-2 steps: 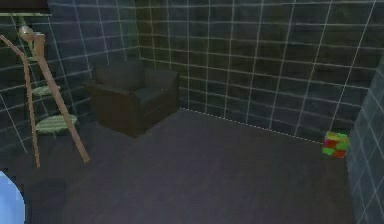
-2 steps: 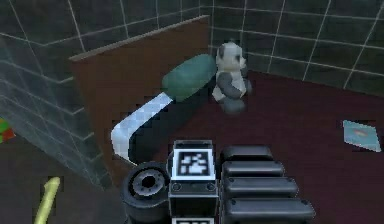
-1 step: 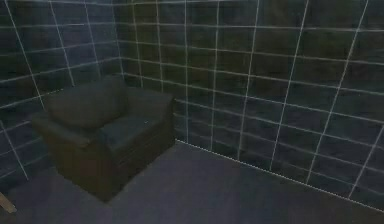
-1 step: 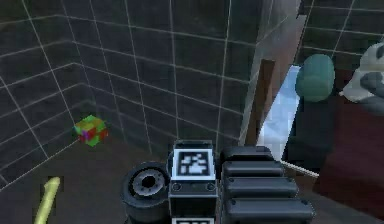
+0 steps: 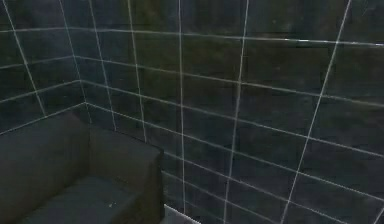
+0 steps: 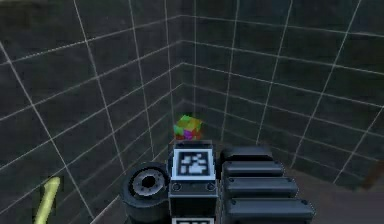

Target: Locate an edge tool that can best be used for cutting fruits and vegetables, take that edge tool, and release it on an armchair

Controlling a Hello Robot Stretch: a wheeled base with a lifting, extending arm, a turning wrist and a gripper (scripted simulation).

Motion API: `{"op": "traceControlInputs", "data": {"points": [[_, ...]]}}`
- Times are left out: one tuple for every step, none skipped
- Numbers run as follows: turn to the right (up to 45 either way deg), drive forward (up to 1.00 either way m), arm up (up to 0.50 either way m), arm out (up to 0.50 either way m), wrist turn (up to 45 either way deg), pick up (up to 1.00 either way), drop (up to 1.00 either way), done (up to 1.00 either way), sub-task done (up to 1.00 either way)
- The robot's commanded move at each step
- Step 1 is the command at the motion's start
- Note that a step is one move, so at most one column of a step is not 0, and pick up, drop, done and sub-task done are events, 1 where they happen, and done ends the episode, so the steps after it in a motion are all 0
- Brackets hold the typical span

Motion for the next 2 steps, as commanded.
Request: {"op": "traceControlInputs", "data": {"points": [[0.0,0.4,0.0,0.0,0.0,0.0,0.0,0.0,0.0],[-24.0,0.0,0.0,0.0,0.0,0.0,0.0,0.0,0.0]]}}
